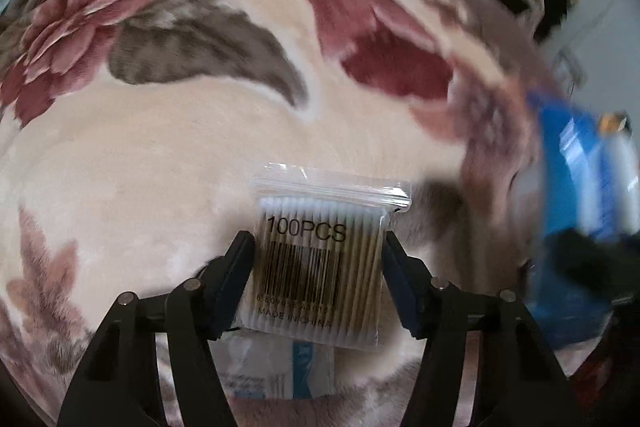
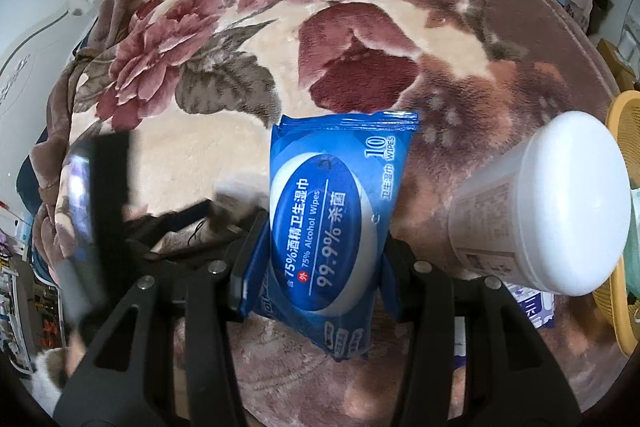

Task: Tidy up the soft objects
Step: 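Lift the wipes pack and swab bag with both tools and carry them over the orange basket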

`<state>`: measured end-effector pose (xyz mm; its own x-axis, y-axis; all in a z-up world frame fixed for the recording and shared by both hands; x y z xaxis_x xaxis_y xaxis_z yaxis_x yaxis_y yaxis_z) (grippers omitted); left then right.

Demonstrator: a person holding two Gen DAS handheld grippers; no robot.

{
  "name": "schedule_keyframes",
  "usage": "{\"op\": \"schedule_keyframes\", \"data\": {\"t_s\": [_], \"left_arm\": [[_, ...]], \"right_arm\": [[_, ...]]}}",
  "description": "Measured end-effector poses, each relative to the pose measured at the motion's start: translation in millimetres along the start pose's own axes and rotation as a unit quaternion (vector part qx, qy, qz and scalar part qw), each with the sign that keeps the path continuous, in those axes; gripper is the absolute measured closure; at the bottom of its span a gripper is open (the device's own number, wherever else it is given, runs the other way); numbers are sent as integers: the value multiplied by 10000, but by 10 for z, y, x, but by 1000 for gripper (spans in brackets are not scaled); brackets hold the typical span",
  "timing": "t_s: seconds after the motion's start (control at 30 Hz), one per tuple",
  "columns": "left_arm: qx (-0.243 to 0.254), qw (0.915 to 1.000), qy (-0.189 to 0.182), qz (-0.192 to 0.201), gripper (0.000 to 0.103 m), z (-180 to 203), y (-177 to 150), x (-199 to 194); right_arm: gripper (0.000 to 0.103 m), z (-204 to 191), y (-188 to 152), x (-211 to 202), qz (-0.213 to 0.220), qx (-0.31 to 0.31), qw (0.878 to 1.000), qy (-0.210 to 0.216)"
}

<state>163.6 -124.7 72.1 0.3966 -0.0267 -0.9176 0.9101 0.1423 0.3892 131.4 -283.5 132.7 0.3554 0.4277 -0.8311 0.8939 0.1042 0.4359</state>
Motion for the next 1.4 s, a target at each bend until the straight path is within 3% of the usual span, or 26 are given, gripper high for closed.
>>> {"op": "schedule_keyframes", "data": {"t_s": [0.17, 0.3, 0.8, 1.4], "left_arm": [[-695, 9966, -297, 342, 38, -374, 91, -454], [-911, 9944, -333, 413, 38, -511, 71, -639], [-878, 9940, -263, 594, 38, -478, -9, -920], [-559, 9941, -440, 824, 38, 3, 118, -1192]], "right_arm": [[54, -113, -16, -36, 35, -79, 9999, 74], [54, -181, -41, -61, 48, -128, 9998, 112], [54, -287, -48, -258, 198, -253, 9994, 128], [54, 12, -5, -641, 548, -92, 9984, 81]]}}
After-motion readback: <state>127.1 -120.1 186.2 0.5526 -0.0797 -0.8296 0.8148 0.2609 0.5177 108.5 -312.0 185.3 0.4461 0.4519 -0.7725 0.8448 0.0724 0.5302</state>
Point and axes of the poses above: each gripper's, at about its wrist camera, not at the fingertips, and x roughly the way its jaws point, z to its right, y to its top, the point moved 1 cm from there along x, roughly the way its jaws point, and after that the axes turned 7 degrees about y, right-handed, at the moved point
